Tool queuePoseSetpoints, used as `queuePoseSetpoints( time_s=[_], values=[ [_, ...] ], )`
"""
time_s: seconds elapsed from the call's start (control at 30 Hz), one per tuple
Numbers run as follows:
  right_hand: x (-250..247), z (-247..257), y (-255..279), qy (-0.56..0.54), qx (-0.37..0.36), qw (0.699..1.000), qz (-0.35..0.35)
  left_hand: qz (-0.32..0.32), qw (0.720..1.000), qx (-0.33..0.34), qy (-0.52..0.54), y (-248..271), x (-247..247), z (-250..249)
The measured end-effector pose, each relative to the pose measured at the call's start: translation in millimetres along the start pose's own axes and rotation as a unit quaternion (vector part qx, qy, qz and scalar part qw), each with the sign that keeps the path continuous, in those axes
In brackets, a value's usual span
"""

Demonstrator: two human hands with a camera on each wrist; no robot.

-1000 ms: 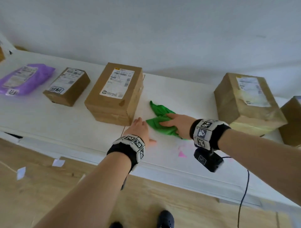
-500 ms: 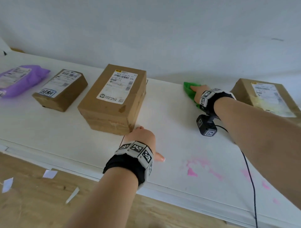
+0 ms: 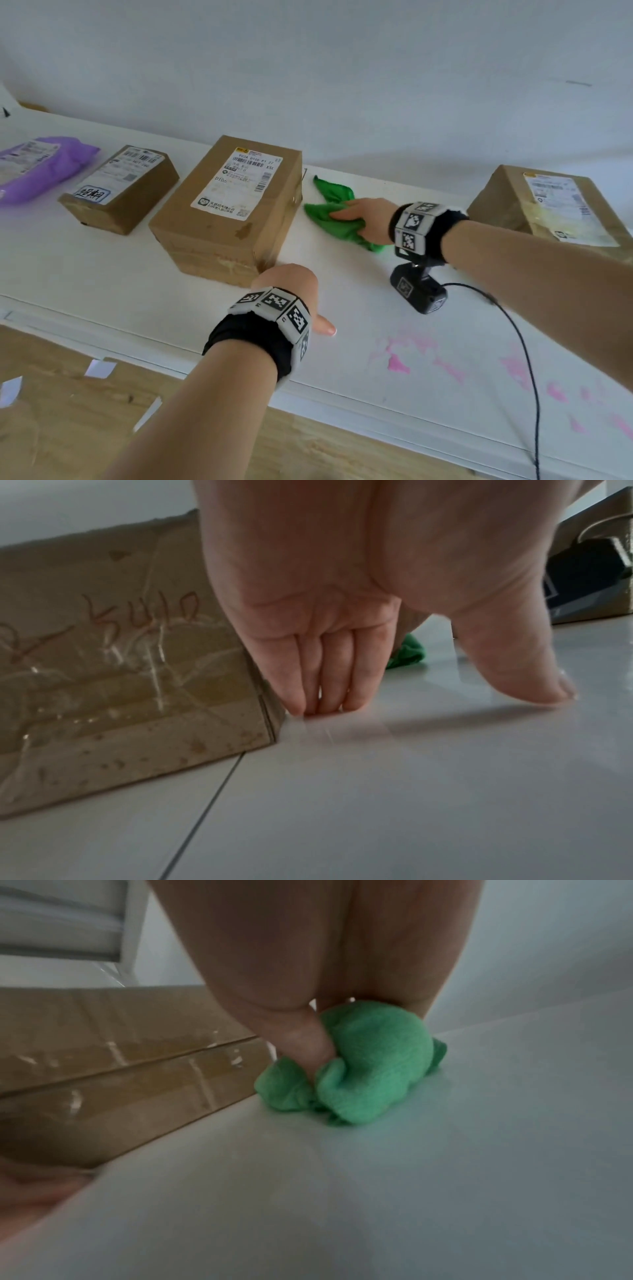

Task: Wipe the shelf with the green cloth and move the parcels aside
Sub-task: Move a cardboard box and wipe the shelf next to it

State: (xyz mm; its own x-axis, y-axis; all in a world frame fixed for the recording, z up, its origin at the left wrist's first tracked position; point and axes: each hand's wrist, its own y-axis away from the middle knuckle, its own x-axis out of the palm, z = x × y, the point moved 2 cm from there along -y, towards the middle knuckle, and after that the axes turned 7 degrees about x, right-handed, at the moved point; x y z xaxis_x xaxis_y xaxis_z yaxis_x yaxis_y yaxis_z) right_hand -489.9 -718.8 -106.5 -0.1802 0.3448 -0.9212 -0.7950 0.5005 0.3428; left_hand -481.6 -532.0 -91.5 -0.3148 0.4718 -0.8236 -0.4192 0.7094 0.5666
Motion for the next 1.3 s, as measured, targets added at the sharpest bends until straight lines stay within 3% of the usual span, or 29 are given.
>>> queuePoseSetpoints(
  time_s=[0.13, 0.23, 0.47, 0.63, 0.7, 0.77, 0.93, 1.17, 1.3],
  values=[
    [-26.7, -30.3, -11.1, 0.051, 0.105, 0.993, -0.027, -0.018, 1.0, 0.003, 0.007, 0.2, 6.1, 2.6],
    [-39.0, -31.1, -17.6, 0.039, 0.126, 0.991, -0.02, -0.028, 1.0, 0.004, 0.004, -1.3, 9.0, 3.8],
    [5.9, 5.9, -7.1, 0.043, -0.042, 0.998, 0.004, 0.0, 1.0, 0.004, -0.022, -6.4, 2.6, 1.2],
    [-34.4, -36.2, -19.0, 0.055, 0.098, 0.992, -0.05, -0.011, 0.999, 0.012, -0.038, -6.8, 3.7, 0.9],
    [-44.9, -54.5, -21.2, 0.067, 0.133, 0.986, -0.078, -0.015, 0.999, 0.014, -0.042, -8.7, 6.2, 2.0],
    [-45.5, -60.0, -17.0, 0.06, 0.144, 0.986, -0.063, -0.016, 0.999, 0.017, -0.041, -8.8, 6.2, 1.2],
    [-23.8, -20.4, 17.8, -0.015, 0.078, 0.997, -0.007, -0.007, 0.999, 0.021, -0.025, -5.6, 3.7, 0.6],
    [43.7, 22.2, 122.1, 0.052, -0.074, 0.995, 0.052, -0.017, 0.999, 0.038, -0.013, 20.2, 19.6, 6.0],
    [42.2, 5.8, 134.5, 0.045, -0.067, 0.993, 0.084, -0.039, 0.997, 0.051, 0.032, 47.7, 26.7, 9.3]
  ],
)
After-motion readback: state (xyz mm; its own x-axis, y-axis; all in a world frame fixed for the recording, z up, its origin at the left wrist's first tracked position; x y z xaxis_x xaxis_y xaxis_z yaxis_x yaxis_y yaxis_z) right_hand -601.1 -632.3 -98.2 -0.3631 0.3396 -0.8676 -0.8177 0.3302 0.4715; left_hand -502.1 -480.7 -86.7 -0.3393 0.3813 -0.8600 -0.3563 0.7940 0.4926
